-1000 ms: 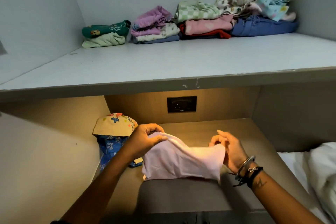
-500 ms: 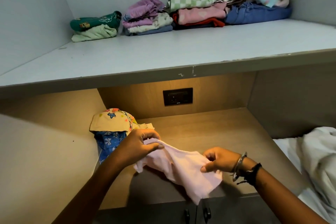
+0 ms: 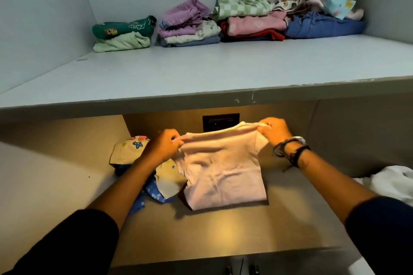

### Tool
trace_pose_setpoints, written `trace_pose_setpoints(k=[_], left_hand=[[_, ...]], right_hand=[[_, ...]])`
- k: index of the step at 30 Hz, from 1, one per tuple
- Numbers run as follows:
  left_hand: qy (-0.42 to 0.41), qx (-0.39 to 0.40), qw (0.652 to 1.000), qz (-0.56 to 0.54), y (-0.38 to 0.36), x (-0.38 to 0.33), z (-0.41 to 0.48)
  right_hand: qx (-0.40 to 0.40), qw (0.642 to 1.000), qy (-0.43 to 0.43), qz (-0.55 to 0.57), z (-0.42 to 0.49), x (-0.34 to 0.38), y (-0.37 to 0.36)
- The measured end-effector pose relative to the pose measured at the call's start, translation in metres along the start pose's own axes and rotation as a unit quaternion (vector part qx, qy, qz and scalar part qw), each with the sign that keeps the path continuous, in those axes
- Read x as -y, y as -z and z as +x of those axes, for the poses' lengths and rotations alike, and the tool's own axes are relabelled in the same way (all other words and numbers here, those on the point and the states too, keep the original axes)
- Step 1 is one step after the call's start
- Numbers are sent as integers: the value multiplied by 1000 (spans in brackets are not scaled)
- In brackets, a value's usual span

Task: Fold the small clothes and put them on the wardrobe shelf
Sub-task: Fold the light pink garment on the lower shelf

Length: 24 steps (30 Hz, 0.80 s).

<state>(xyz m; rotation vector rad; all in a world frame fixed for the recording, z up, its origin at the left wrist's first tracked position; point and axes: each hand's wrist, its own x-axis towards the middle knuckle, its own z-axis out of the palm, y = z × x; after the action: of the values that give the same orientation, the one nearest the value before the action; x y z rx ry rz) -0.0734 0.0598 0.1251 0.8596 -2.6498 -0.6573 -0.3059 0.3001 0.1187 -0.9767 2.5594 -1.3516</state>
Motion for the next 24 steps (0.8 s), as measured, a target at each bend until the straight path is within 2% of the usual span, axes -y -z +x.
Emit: trace_pose_setpoints(k=[2,4,6,8,11,14,17,20,24], left_hand=[[-23,-67,997,-25,12,-14,12],[-73,-128,988,-47,23,-24,8],[-115,-153,981,-42,30,-27,-11],[-140,-143,980,-22,29,-22,-37],[-158,-90,983,-40,4,-6,-83],[-113,20,993,-40,-37,9,-127],[-114,144,983,-25,-69,26,-152],[-112,219,969,-40,-82,35,-158],[-12,248,963,-104,-81,35,-139]], right_hand=[[-76,997,10,31,11,19,14],[-145,986,60,61,6,29,30],[-143,982,106,57,-10,28,42],[-74,989,111,68,-32,14,52],[45,992,84,87,-78,-18,58],[122,990,35,68,-123,-61,47],[181,981,-28,64,-157,-98,29],[219,971,-66,75,-174,-117,19],[197,972,-86,97,-167,-119,12]])
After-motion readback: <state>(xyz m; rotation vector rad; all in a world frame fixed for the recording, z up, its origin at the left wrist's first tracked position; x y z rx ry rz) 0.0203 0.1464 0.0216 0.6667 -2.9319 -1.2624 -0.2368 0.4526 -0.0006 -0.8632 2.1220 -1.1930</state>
